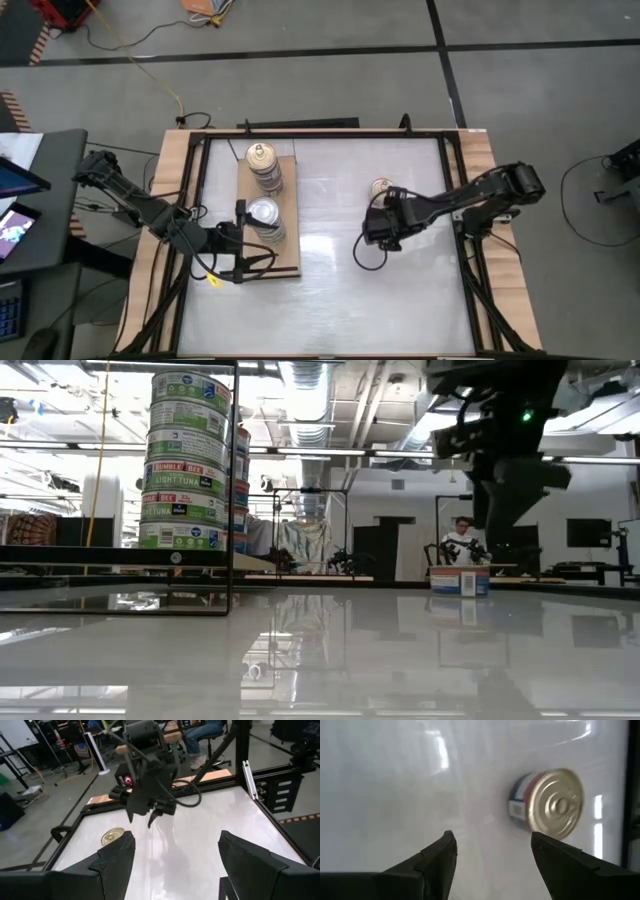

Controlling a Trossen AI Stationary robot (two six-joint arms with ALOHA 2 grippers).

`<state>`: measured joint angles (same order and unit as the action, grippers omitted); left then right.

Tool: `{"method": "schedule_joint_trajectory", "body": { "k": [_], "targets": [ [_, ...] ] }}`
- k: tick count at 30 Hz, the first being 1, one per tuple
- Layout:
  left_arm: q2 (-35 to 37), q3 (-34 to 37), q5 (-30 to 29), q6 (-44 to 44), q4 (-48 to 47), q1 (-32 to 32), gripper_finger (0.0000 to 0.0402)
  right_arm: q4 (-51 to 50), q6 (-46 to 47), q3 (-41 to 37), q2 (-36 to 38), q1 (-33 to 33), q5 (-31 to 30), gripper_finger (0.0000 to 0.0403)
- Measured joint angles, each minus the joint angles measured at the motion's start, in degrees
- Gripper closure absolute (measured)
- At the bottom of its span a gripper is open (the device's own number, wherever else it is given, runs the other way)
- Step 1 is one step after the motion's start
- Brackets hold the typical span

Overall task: Stack canned seafood by type on shelf
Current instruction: Stack the blue-pink tuna can on top of the other blue-pink tuna can on the shelf

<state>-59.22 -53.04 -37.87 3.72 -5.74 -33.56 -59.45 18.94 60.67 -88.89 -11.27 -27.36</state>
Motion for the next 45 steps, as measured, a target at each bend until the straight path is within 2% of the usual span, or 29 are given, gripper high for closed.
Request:
{"method": "schedule_joint_trajectory", "body": {
  "k": [4, 9, 16, 22, 29, 32, 36, 40, 45],
  "targets": [
    [0.0, 0.0, 0.0, -1.97, -1.3, -0.01, 0.0125, 2.91, -6.13, -0.11, -1.48, 1.7, -3.26, 0.0123],
    [-0.02, 0.0, 0.0, -4.39, -4.32, -0.02, 0.0125, 12.63, -15.12, -4.05, -1.59, 7.19, -4.29, 0.0145],
    [0.02, 0.0, -0.39, -3.93, -5.0, -0.02, 0.0125, 17.29, -16.42, -9.5, -1.61, 12.63, -3.06, 0.0191],
    [0.13, 0.0, -2.03, -3.12, -4.86, -0.02, 0.0125, 20.22, -16.29, -13.45, -1.46, 9.91, -4.22, 0.0277],
    [0.13, 0.0, -1.95, -3.12, -3.93, -0.02, 0.0125, 22.27, -12.07, -16.11, -1.23, 6.21, -6.09, 0.0385],
    [0.13, 0.0, -1.85, -3.12, -3.89, -0.02, 0.0125, 22.26, -10.33, -16.15, -1.26, 4.49, -6.09, 0.039],
    [0.13, 0.0, -1.81, -3.1, -3.87, -0.02, 0.0125, 21.88, -7.37, -16.79, -2.32, 2.62, -0.48, 0.0371],
    [0.13, 0.0, -1.78, -3.1, -3.81, -0.02, 0.0125, 22.47, -4.54, -16.32, -1.42, 1.12, -2.01, 0.0373],
    [0.13, 0.0, -1.64, -3.22, -3.98, -0.02, 0.0125, 20.2, -1.82, -13.71, -0.91, -1.22, 0.38, 0.0375]
  ]
}}
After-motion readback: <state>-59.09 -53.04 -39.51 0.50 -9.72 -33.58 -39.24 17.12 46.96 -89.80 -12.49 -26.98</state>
